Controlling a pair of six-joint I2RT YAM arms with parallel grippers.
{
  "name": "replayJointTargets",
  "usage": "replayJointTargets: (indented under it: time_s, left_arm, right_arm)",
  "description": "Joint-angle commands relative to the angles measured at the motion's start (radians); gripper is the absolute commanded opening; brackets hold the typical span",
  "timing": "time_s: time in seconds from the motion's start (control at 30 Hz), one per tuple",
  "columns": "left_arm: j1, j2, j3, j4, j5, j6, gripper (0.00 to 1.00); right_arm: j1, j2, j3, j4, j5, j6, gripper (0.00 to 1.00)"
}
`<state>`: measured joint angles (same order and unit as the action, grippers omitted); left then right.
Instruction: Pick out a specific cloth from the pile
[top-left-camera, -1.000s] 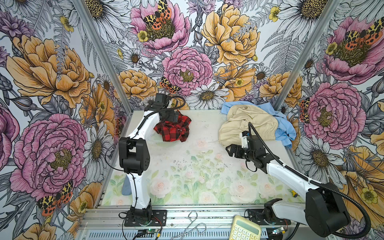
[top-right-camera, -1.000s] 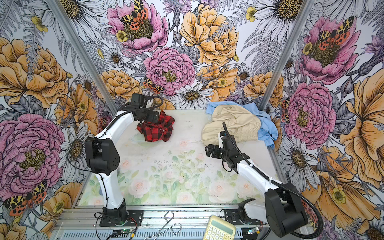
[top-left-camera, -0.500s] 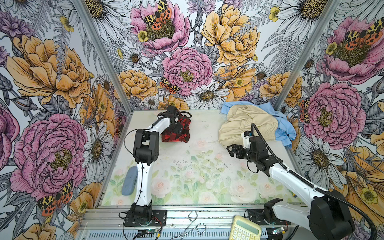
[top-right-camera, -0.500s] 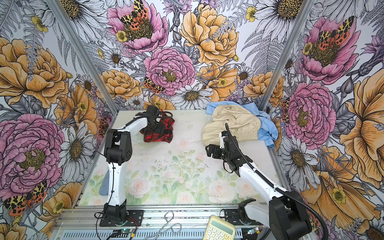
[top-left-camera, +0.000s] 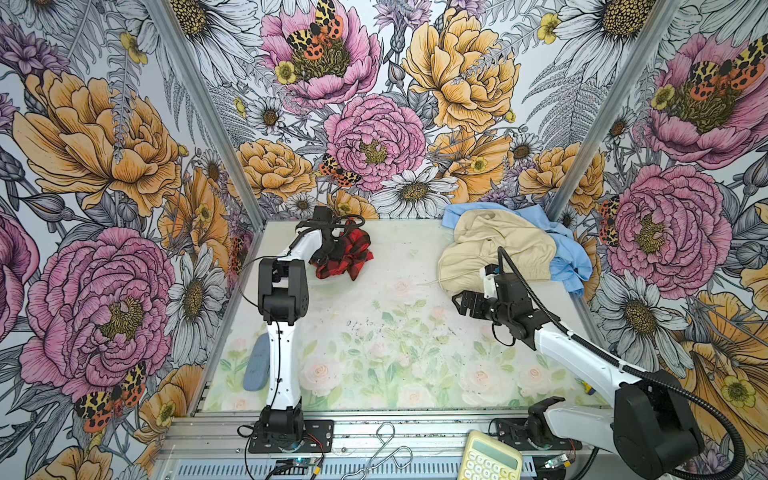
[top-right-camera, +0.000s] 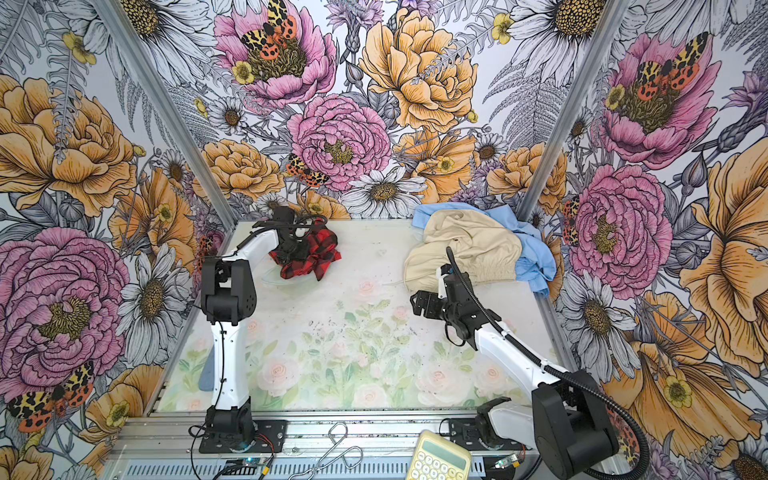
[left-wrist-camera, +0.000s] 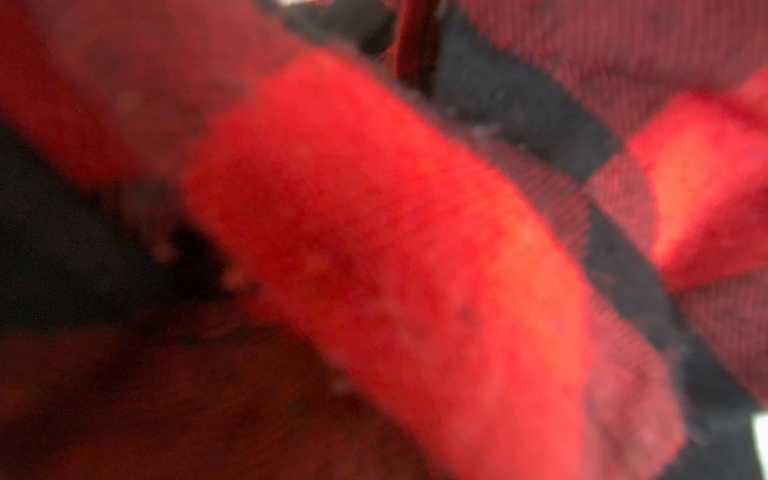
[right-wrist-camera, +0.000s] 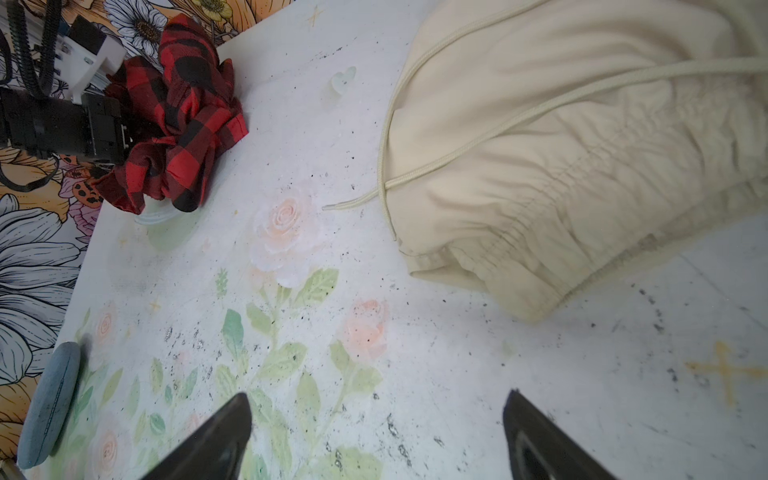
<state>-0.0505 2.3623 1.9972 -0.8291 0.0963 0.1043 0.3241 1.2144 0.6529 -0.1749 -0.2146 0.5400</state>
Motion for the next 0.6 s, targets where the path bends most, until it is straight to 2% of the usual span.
replayJointTargets:
  time_s: [0.0, 0.2, 0.27, 0.4, 0.57]
  left_arm:
    - [0.083, 0.046, -0.021, -0.060, -0.057, -0.064, 0.00]
    - [0.148, -0.044, -0.085, 0.039, 0.018, -0.131, 0.00]
    - [0.154, -0.075, -0.106, 0.082, -0.002, -0.163, 0.00]
    - [0.182, -0.115, -0.143, 0.172, -0.096, -0.310, 0.00]
    - [0.210, -0.075, -0.059, 0.185, -0.070, -0.394, 0.00]
  right_arm:
    - [0.004, 0.015, 0.040, 0.001, 0.003, -0.009, 0.95]
    - [0.006, 0.038, 0.047, 0.001, 0.008, -0.008, 0.95]
    - [0.006, 0.047, 0.051, 0.000, 0.004, -0.003, 0.95]
    - [0.013, 0.054, 0.049, 0.000, 0.009, 0.001, 0.94]
    - [0.026, 0.062, 0.053, 0.002, 0.024, 0.007, 0.94]
